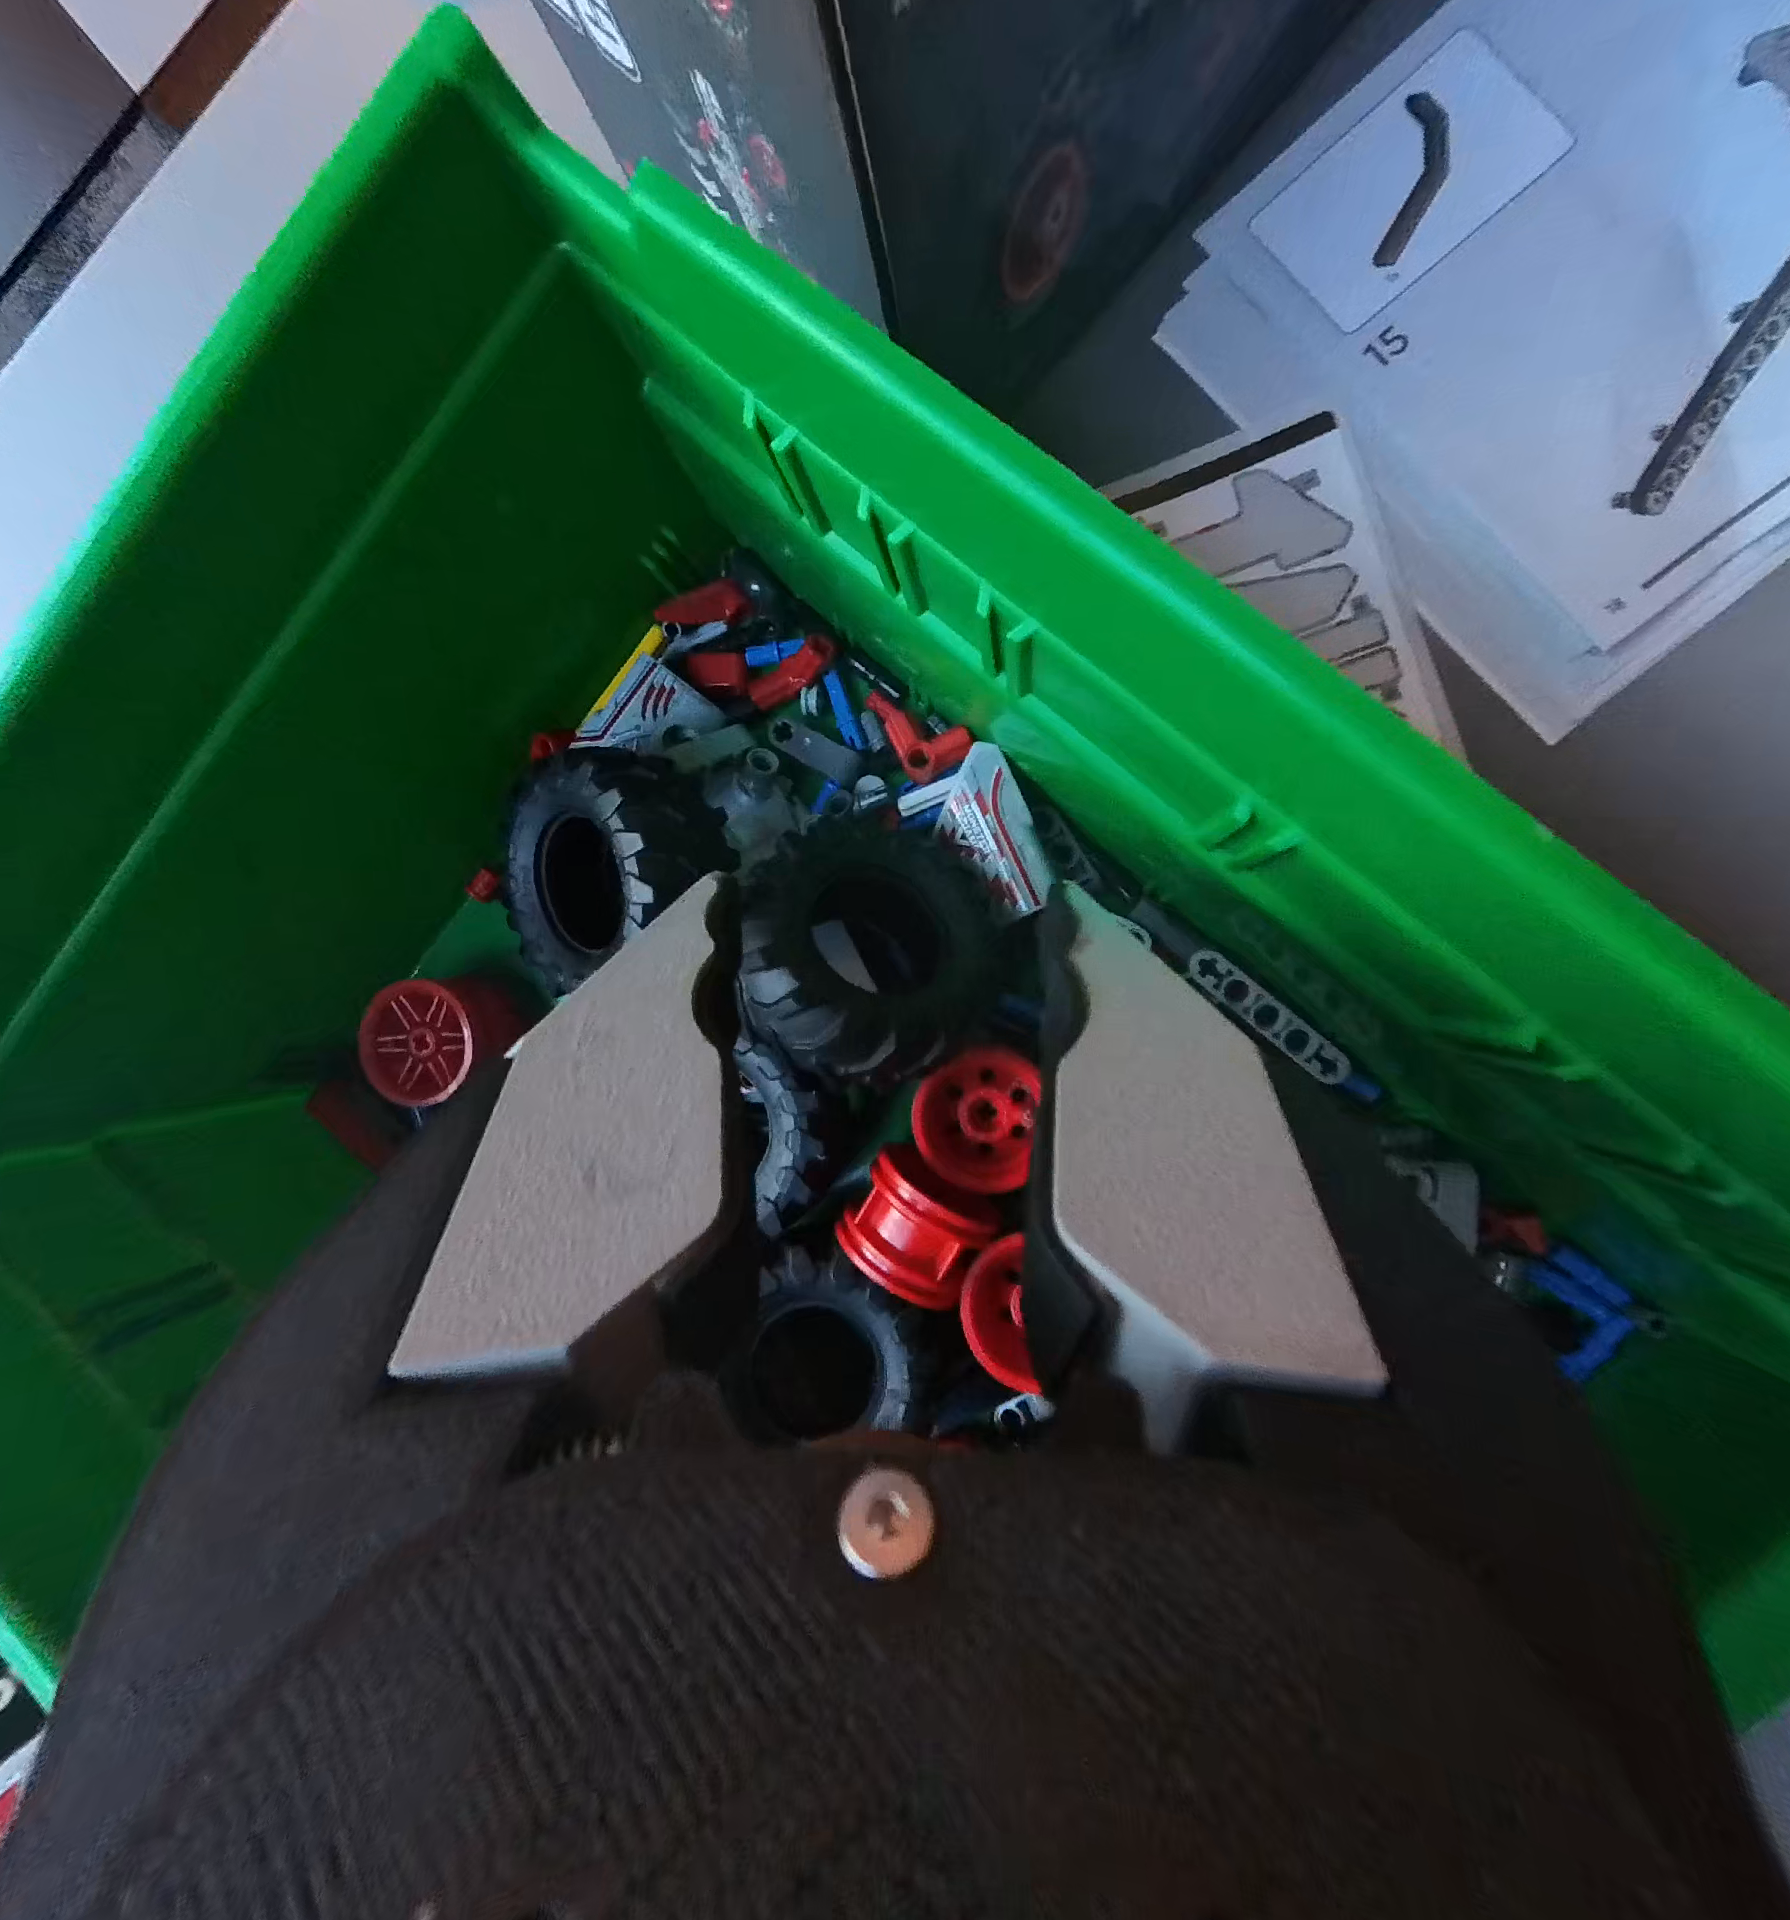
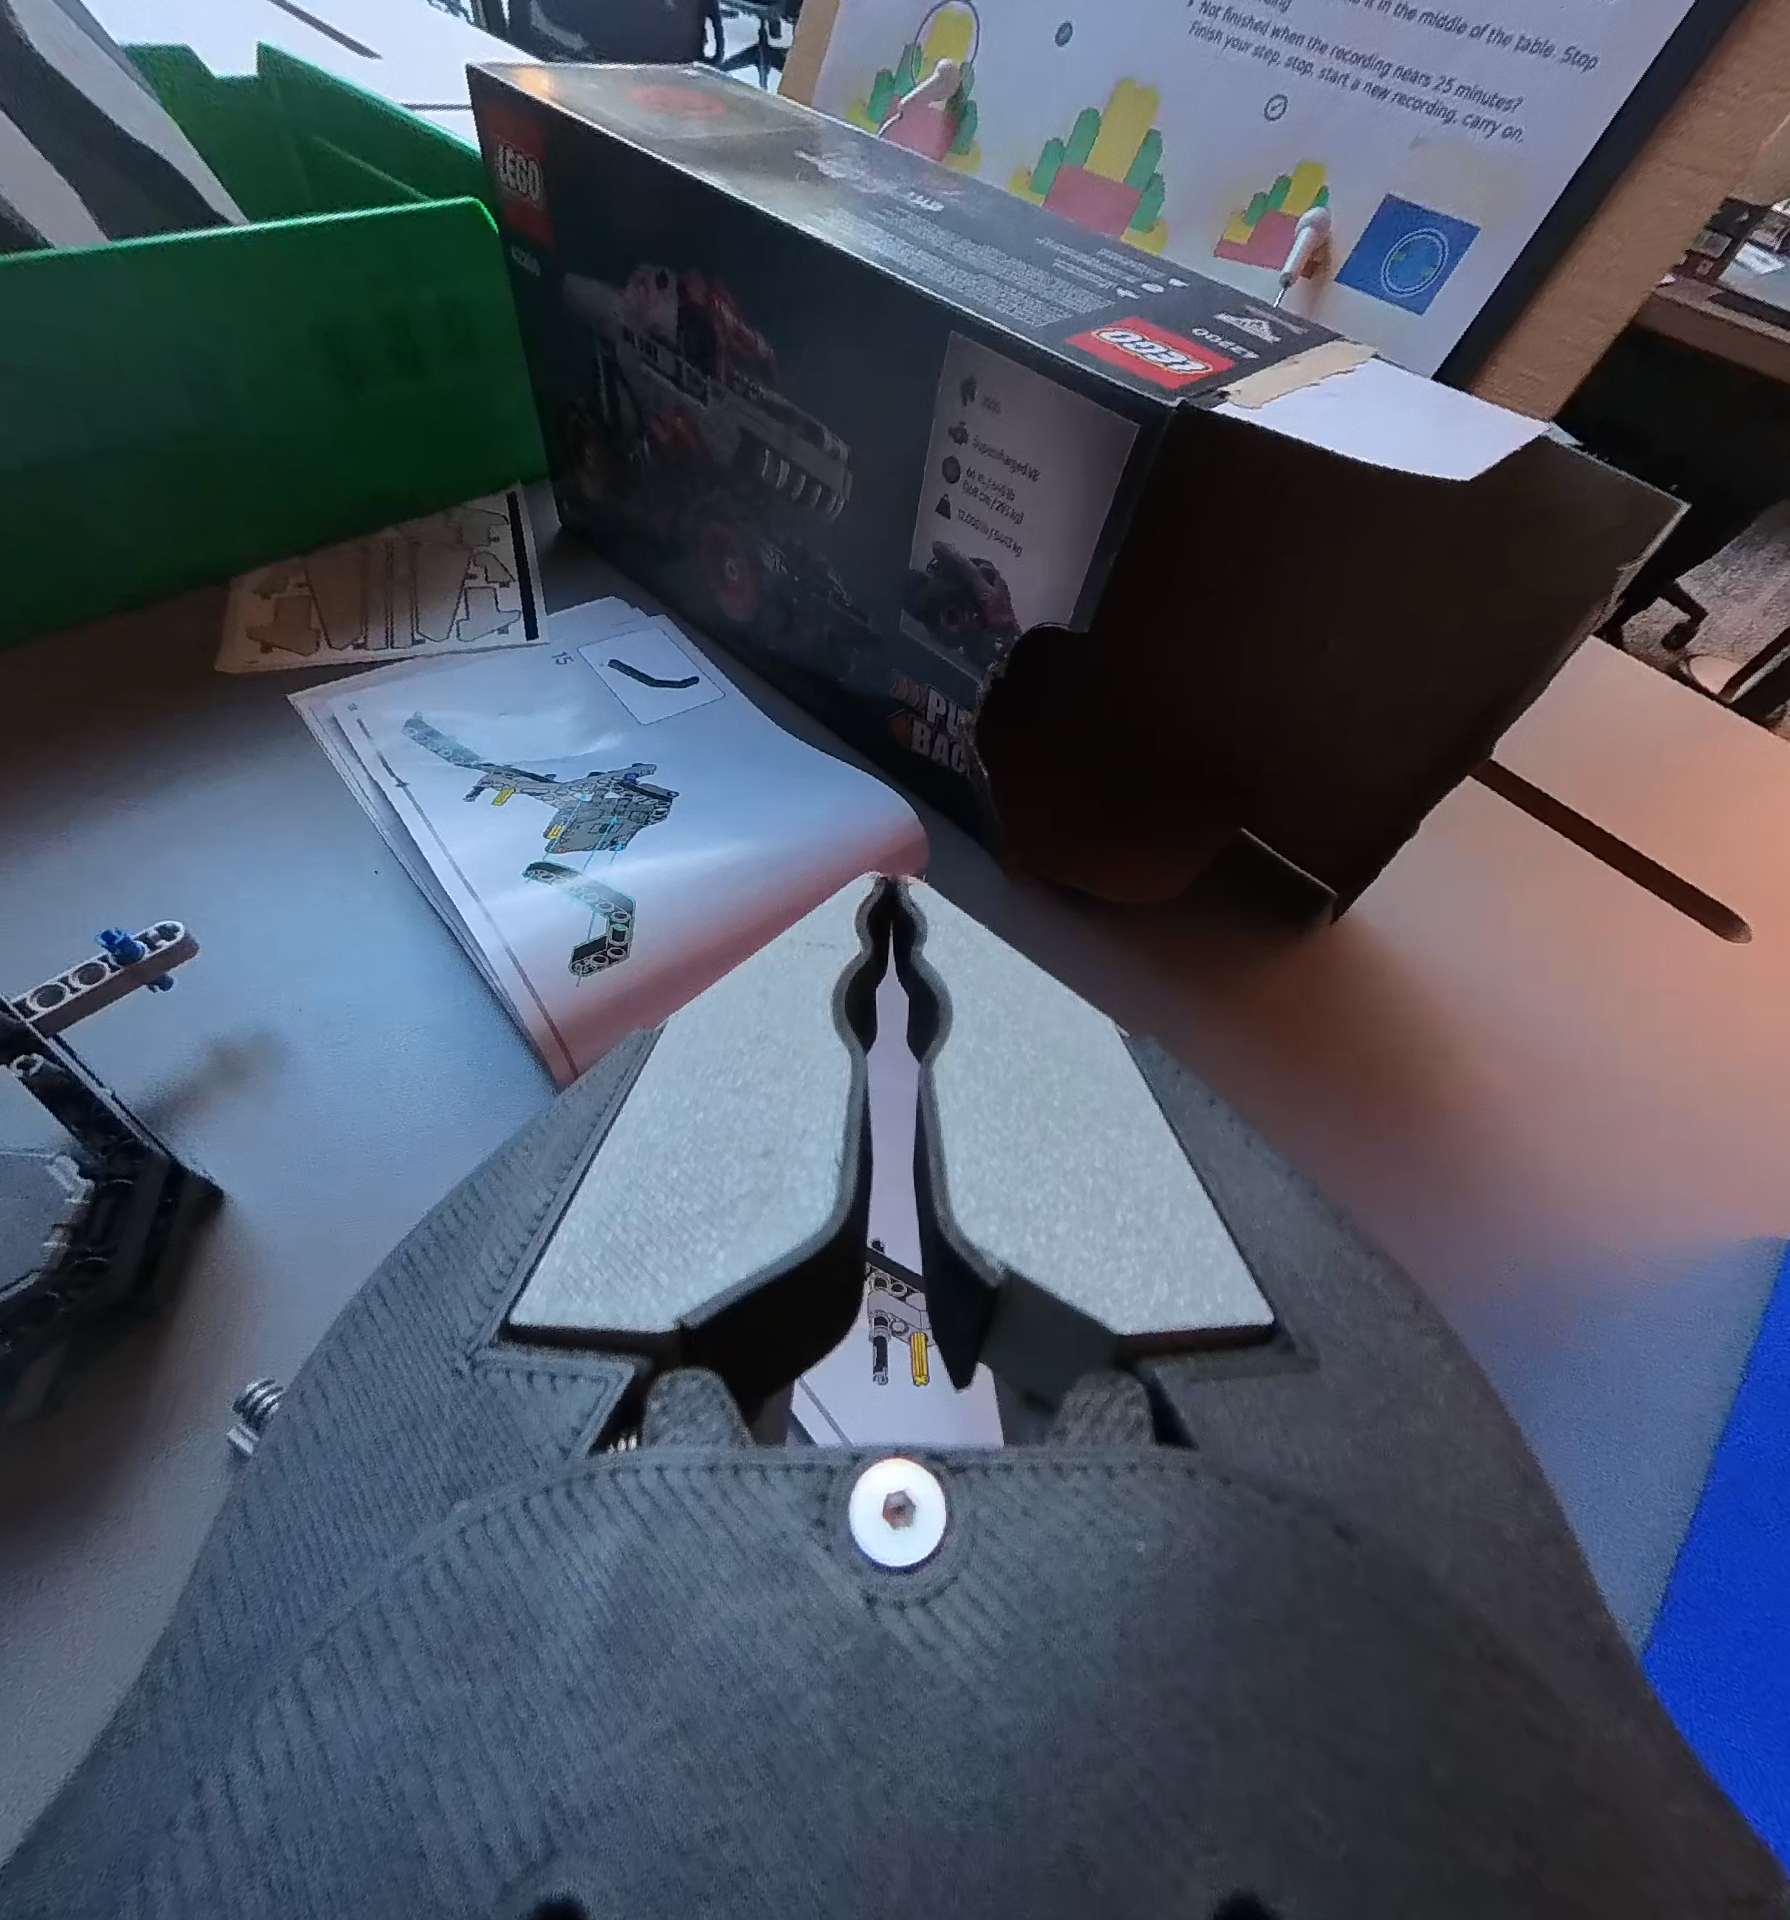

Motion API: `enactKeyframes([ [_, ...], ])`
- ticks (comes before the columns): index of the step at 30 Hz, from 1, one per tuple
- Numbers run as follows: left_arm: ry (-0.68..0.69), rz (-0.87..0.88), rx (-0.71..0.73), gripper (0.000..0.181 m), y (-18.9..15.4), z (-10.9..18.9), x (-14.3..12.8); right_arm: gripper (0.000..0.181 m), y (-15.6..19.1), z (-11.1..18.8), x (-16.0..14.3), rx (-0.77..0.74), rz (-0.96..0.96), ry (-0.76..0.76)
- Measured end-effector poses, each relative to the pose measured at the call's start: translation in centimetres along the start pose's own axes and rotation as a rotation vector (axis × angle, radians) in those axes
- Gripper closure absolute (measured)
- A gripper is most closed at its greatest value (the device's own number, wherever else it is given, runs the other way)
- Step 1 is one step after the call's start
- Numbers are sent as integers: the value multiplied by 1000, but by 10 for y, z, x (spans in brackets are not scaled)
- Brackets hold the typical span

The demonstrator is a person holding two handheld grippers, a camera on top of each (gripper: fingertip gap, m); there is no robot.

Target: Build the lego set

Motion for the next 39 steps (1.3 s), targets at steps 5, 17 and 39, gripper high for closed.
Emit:
enactKeyframes([
  [5, -46, 1, 38, 132, 3, 6, 5, 181, 0, 0, 0, 0, 1, 2],
  [17, -276, 60, 141, 143, 17, 38, 20, 181, 1, 0, 1, -1, 6, -1],
  [39, -367, 125, 218, 144, 37, 75, 4, 181, 3, -6, -3, 2, 5, 27],
])
Point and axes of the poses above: each gripper's, where its closed fingertips meet, z back along the fingers, x out of its top, y = z × x across the jaws, the point moved 7 cm from there along z, back along the fingers, and after that the axes turned 5 degrees about y, right-handed, at the moved point
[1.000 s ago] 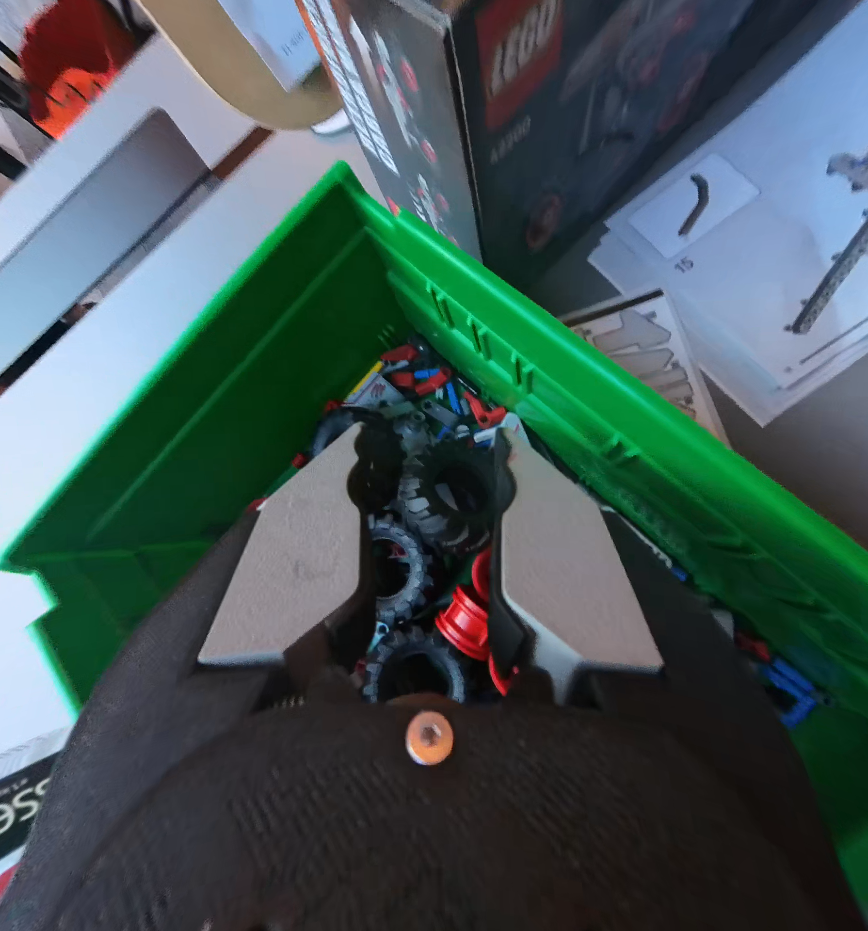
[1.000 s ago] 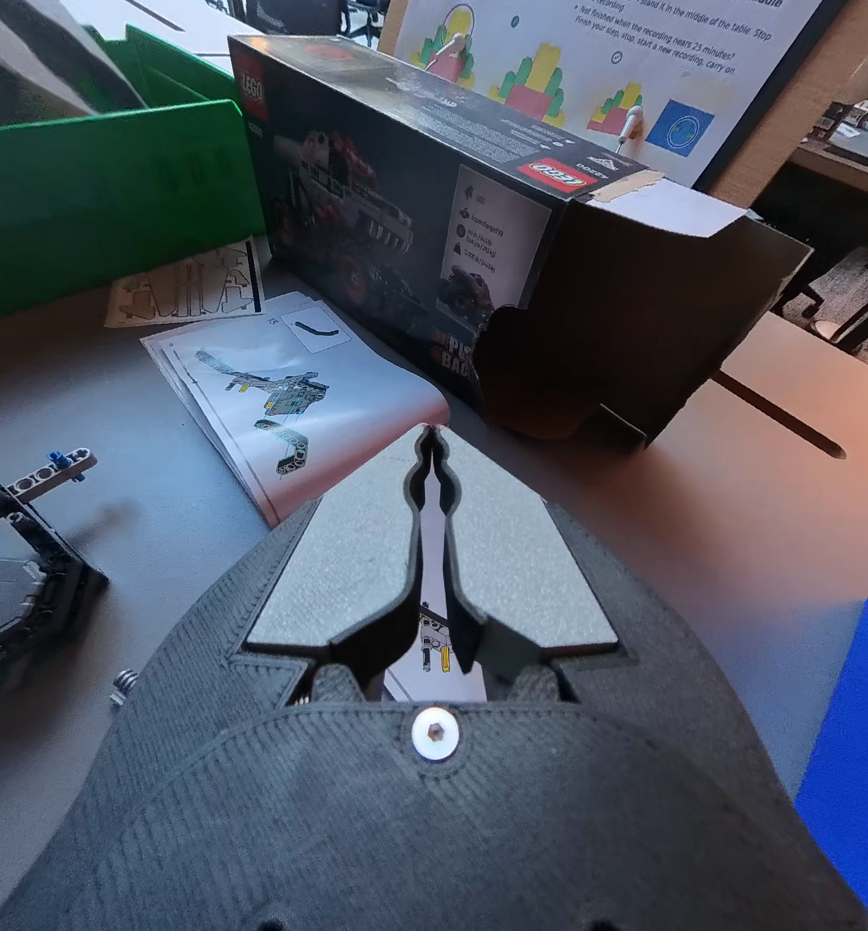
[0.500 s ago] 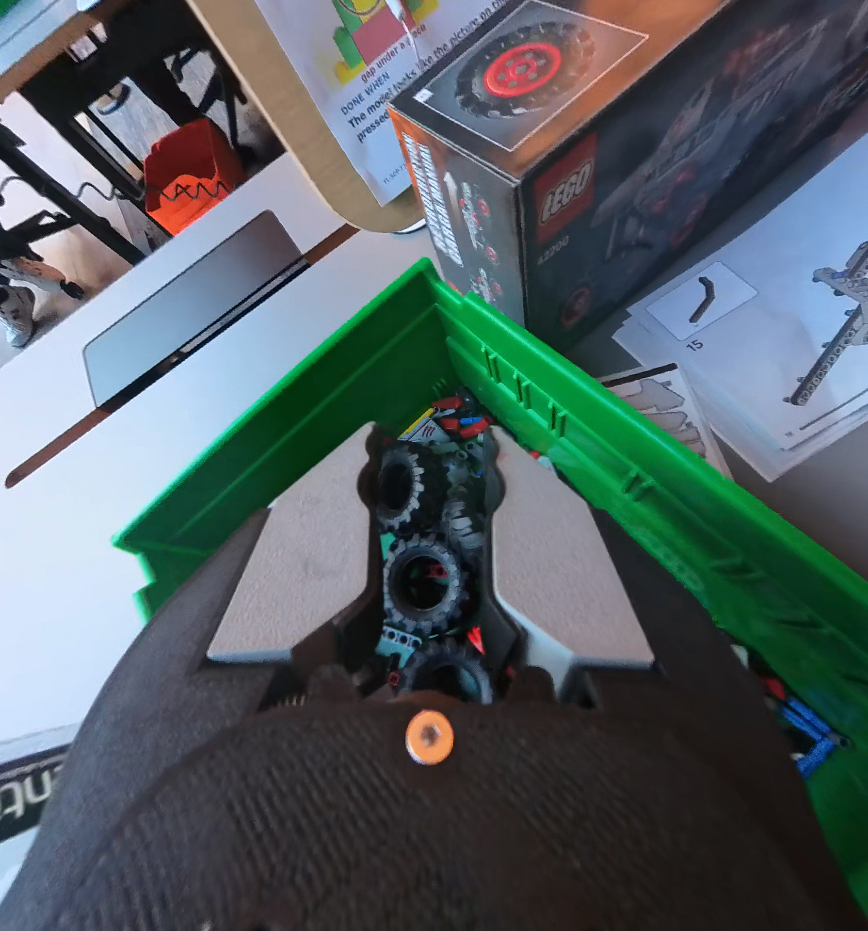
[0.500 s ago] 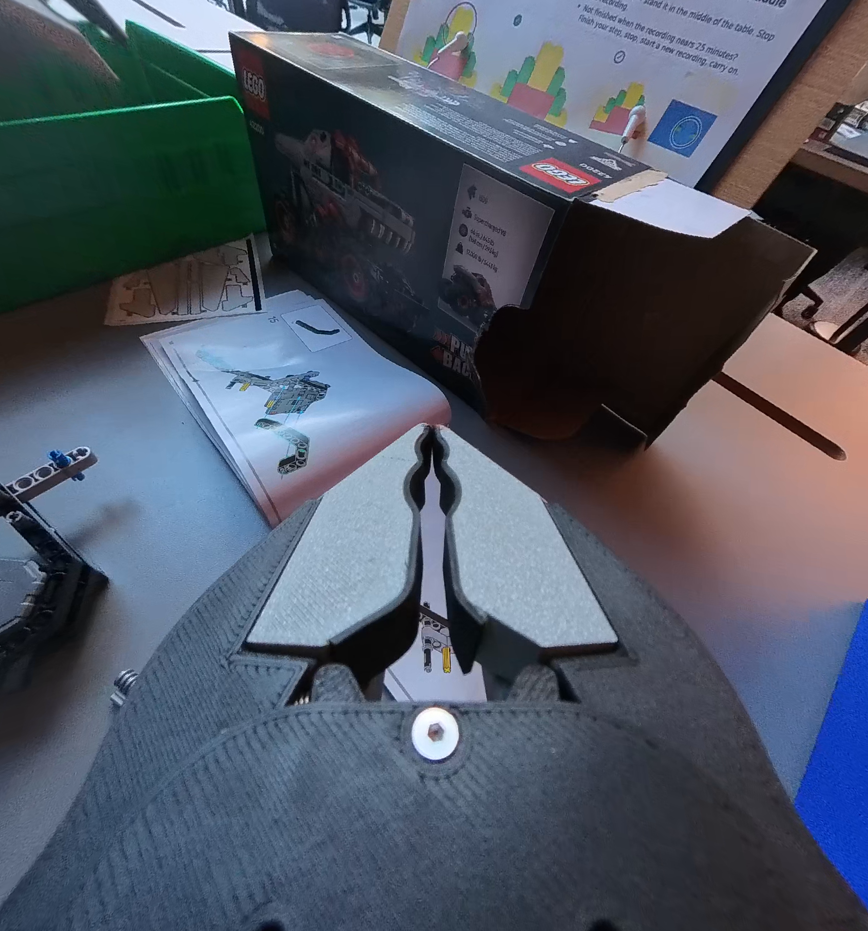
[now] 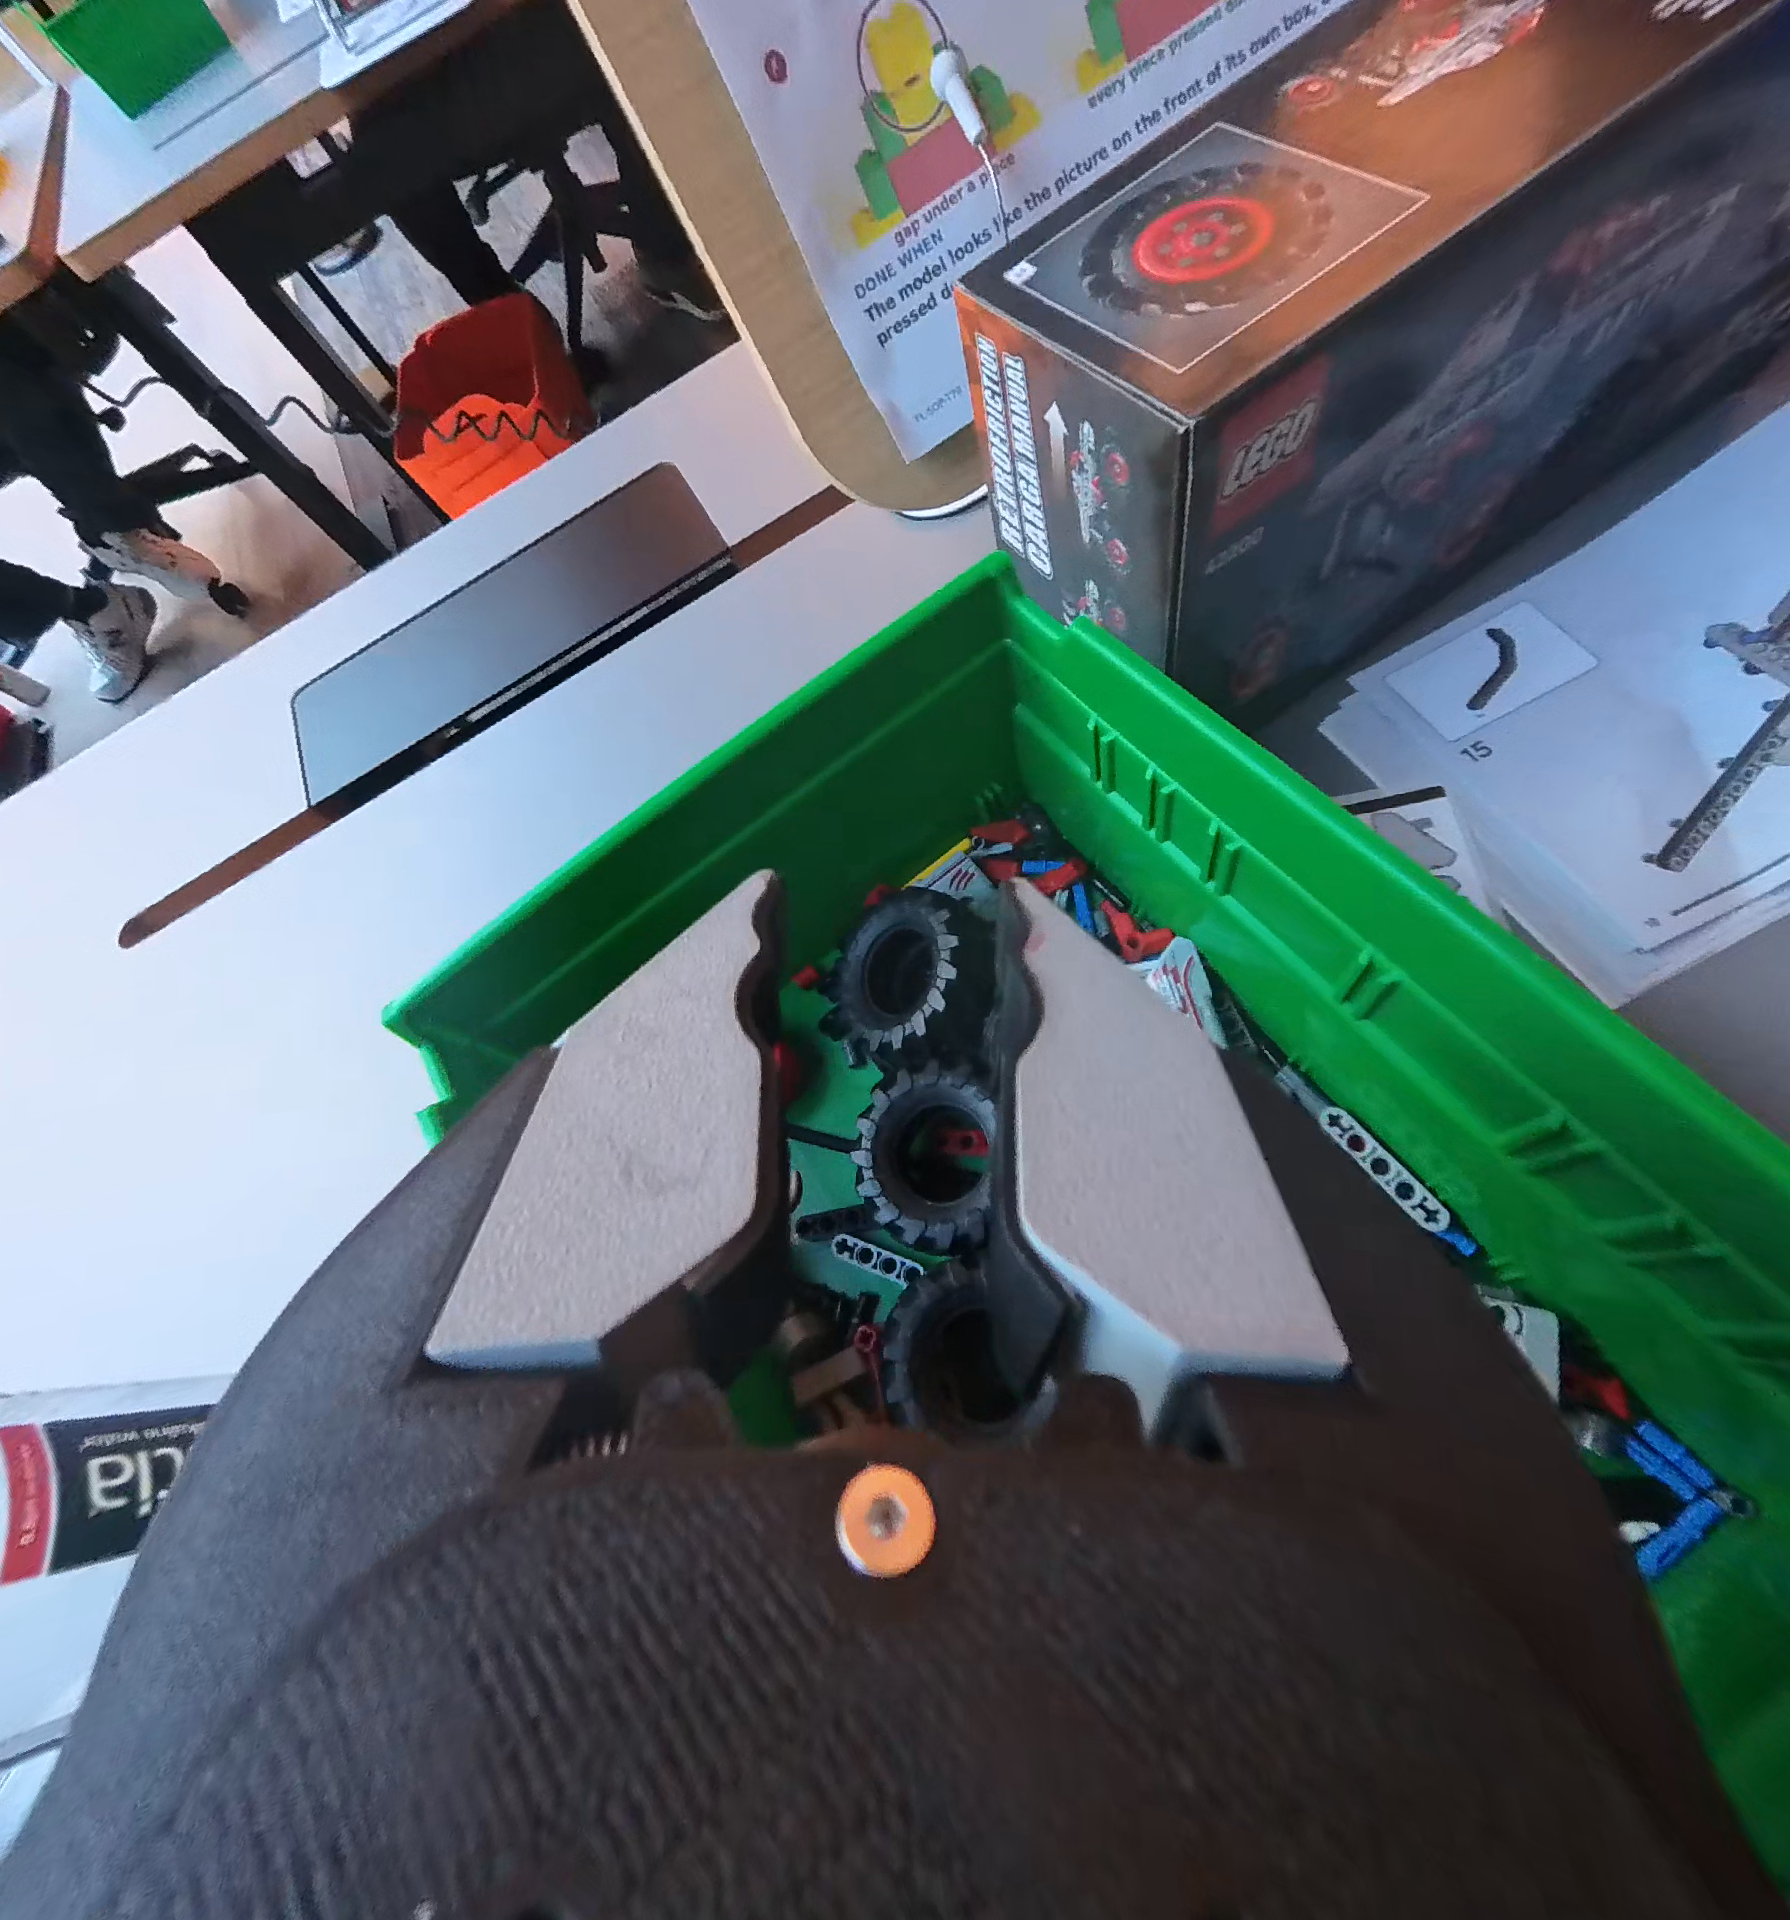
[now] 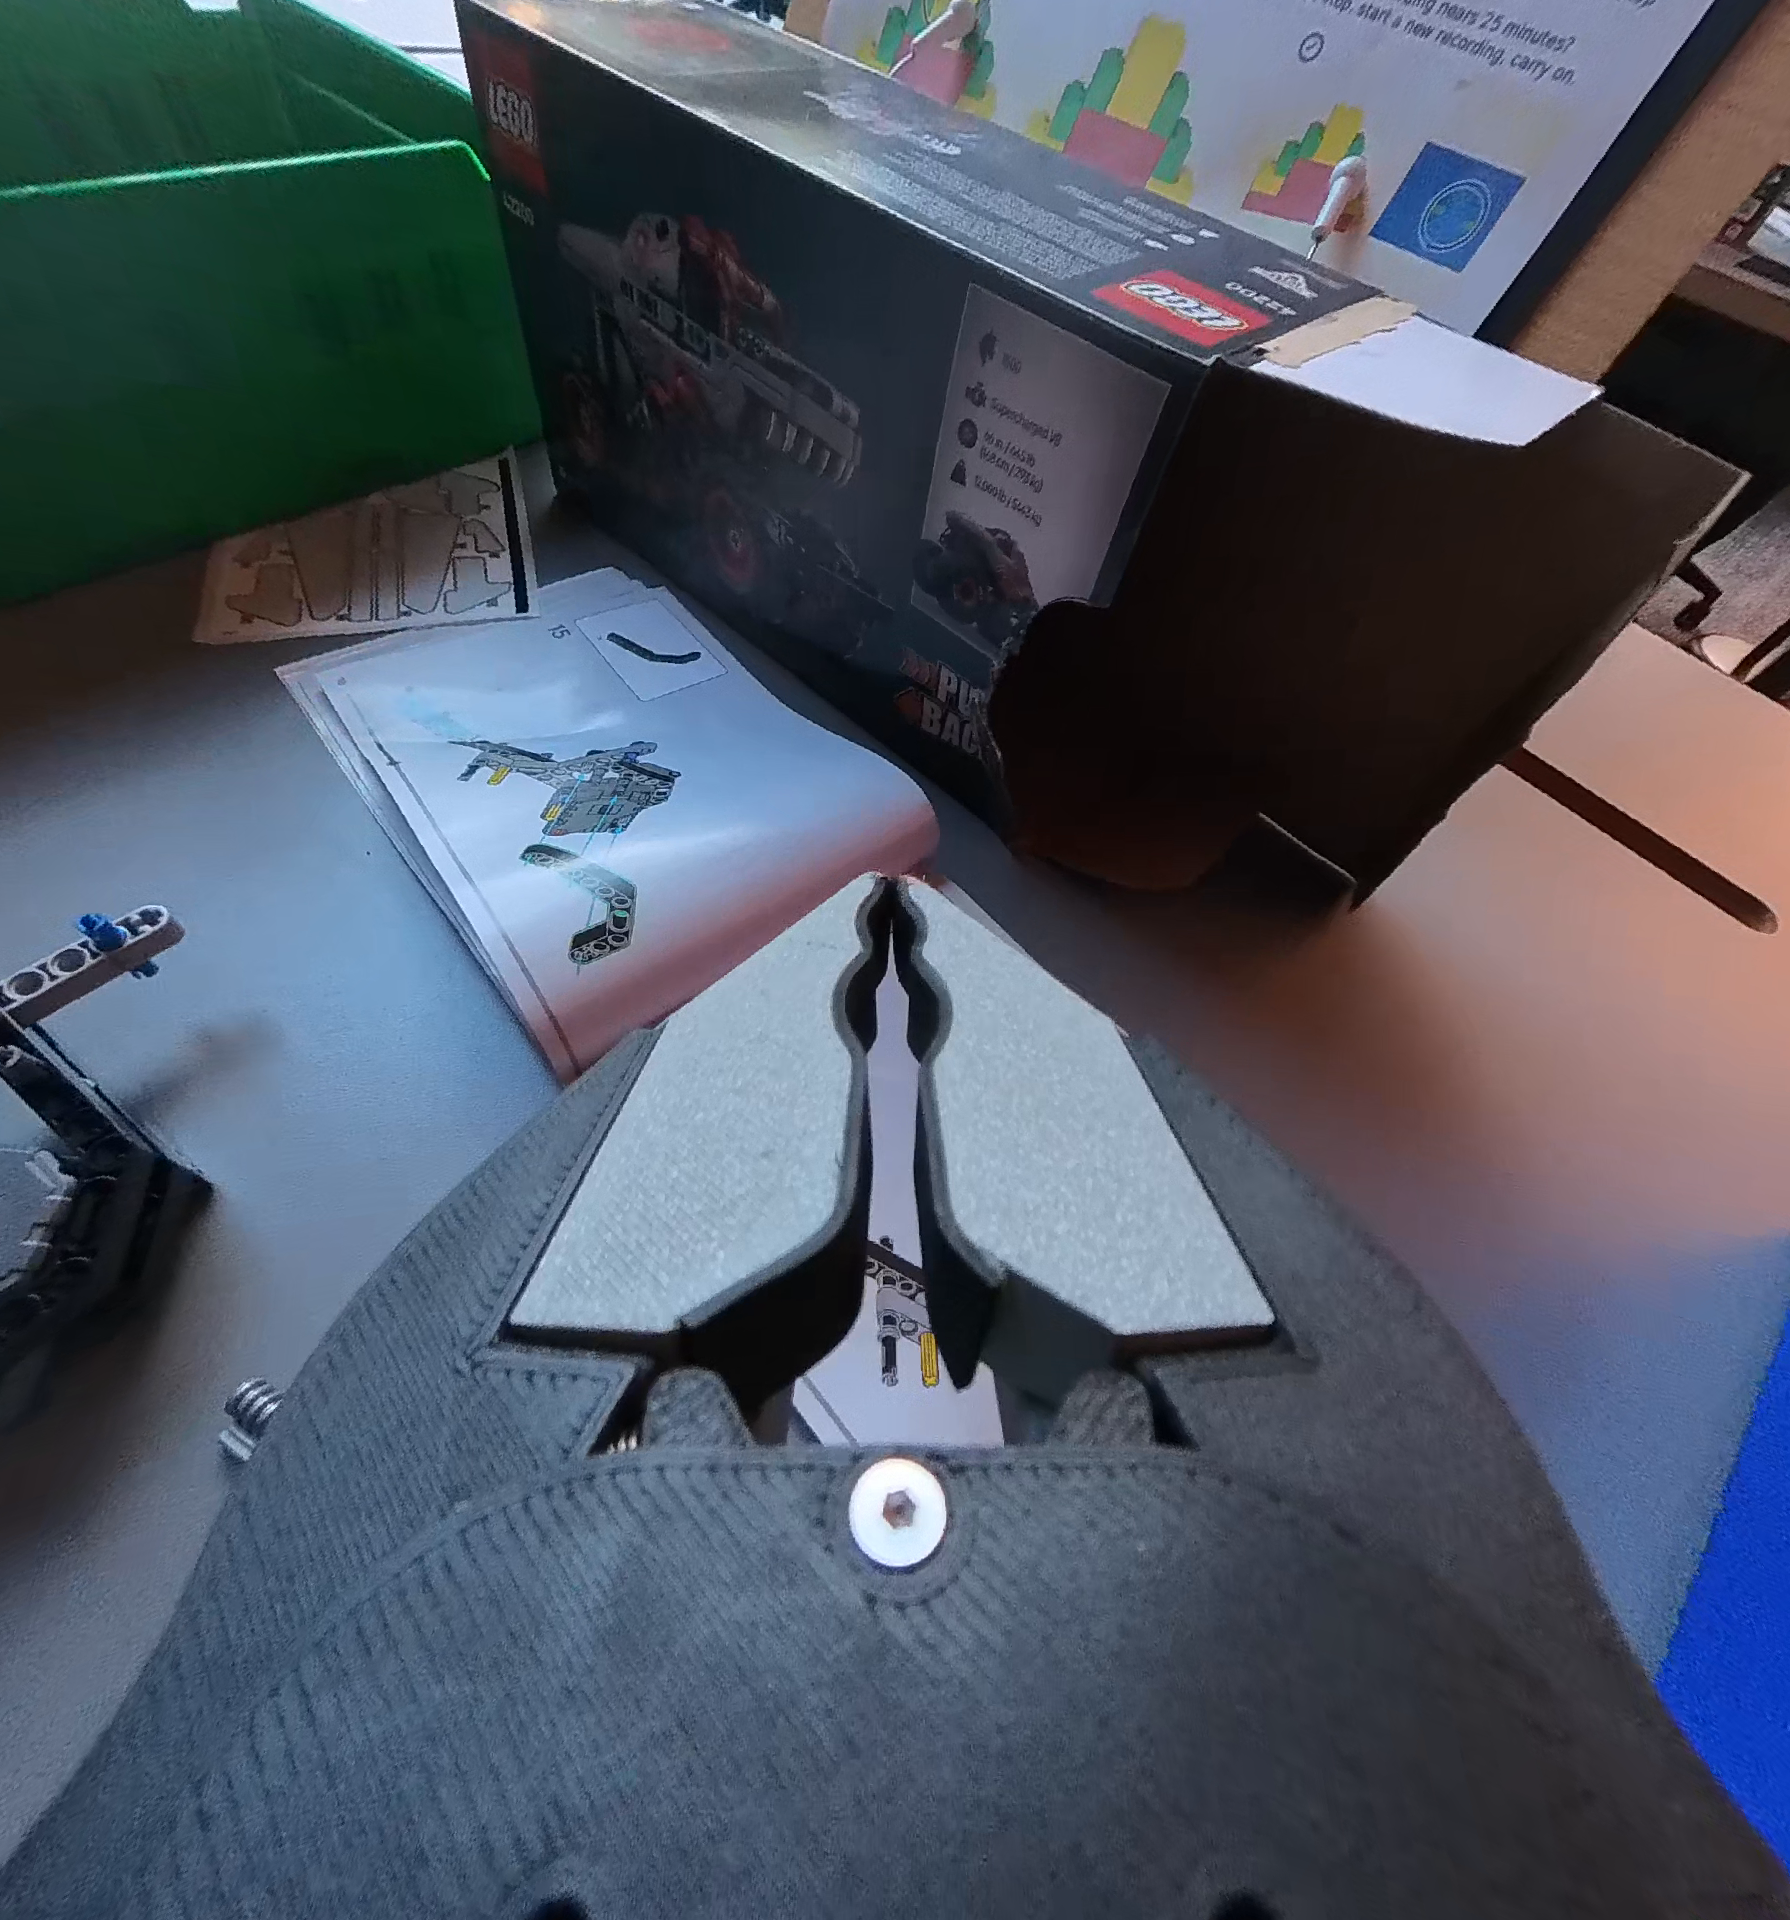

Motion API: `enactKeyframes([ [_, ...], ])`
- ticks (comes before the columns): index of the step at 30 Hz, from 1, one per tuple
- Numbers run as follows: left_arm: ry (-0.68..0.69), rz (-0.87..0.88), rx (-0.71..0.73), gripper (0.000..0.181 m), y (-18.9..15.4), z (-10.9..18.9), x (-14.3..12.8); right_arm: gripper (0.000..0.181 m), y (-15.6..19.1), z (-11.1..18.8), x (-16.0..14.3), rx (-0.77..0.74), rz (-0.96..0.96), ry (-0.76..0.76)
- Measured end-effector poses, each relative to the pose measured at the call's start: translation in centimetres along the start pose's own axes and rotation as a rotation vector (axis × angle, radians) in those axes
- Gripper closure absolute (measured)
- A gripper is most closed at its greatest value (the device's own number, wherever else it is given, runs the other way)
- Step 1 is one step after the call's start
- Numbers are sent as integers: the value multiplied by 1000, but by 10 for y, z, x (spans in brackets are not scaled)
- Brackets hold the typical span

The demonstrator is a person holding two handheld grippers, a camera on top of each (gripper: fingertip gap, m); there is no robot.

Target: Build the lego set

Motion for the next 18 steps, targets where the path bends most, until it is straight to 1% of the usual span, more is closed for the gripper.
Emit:
enactKeyframes([
  [4, -21, 3, -6, 145, -1, 4, 2, 181, 1, -1, 0, 4, 2, 5],
  [18, 5, -21, -9, 144, -6, -3, -1, 181, 4, -2, 0, 8, 11, 7],
])
Point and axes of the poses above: each gripper's, where its closed fingertips meet, z back along the fingers, x out of its top, y = z × x across the jaws, the point moved 7 cm from there along z, back along the fingers, and after that the axes turned 5 degrees about y, right-handed, at the moved point
